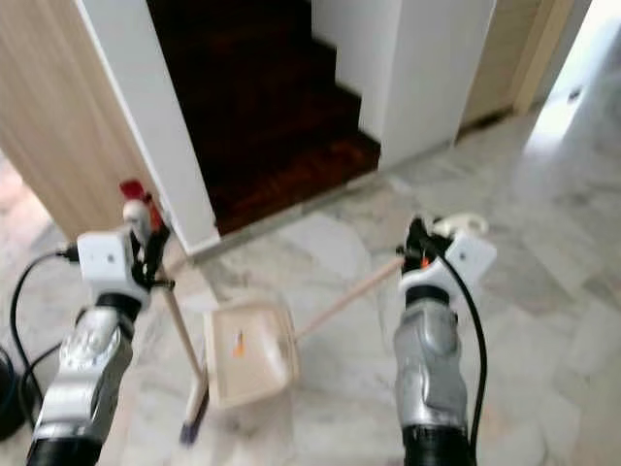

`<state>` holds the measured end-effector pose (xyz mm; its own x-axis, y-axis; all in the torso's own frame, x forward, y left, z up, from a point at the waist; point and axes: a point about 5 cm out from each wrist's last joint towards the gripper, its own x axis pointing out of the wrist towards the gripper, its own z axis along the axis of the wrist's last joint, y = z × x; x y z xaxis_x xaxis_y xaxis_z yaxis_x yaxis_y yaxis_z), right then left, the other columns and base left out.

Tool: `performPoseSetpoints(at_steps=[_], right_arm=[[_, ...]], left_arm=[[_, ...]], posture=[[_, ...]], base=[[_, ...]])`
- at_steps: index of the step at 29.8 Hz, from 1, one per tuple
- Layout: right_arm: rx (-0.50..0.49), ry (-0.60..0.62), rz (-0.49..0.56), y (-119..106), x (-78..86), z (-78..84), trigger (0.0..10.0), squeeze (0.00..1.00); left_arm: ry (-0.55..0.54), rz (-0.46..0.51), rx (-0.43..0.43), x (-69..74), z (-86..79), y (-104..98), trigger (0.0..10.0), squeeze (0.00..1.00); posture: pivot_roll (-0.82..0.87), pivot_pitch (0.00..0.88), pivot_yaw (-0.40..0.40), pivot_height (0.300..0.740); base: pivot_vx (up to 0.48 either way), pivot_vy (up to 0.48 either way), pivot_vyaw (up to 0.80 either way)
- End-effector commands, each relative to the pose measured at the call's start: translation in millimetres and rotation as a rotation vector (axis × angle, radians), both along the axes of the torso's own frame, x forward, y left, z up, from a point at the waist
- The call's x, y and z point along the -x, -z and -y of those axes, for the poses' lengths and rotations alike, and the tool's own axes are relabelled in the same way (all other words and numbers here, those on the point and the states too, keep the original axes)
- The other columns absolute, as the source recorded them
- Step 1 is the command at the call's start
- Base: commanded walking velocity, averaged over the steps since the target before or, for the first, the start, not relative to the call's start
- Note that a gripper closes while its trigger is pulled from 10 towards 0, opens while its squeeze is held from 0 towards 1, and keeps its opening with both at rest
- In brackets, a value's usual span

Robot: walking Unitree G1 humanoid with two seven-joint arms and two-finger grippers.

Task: Sweep floor

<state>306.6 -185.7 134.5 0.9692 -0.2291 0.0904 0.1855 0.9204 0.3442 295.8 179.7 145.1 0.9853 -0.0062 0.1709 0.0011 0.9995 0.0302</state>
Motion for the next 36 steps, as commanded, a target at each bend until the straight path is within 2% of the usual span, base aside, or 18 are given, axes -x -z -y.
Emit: performPoseSetpoints(at_steps=[1, 24, 36], right_arm=[[-0.008, -0.011, 0.073, -15.9, -2.5, -6.7, 10.0, 0.0], [-0.021, -0.017, 0.072, -15.5, -2.5, -7.8, 10.0, 0.0], [-0.033, -0.019, 0.071, -15.2, -2.7, -7.7, 10.0, 0.0]], left_arm=[[0.0, 0.048, 0.001, -0.2, -3.0, -11.7, 10.0, 0.0], [0.006, 0.043, -0.005, 0.0, -1.2, -11.4, 10.0, 0.0], [0.008, 0.043, -0.005, 0.3, -0.6, -11.5, 10.0, 0.0]], posture=[[0.03, 0.0, 0.027, 0.74], [0.03, 0.0, 0.026, 0.74], [0.03, 0.0, 0.026, 0.74]], base=[[0.0, 0.431, 0.61], [0.0, 0.435, 0.75], [0.0, 0.429, 0.04]])
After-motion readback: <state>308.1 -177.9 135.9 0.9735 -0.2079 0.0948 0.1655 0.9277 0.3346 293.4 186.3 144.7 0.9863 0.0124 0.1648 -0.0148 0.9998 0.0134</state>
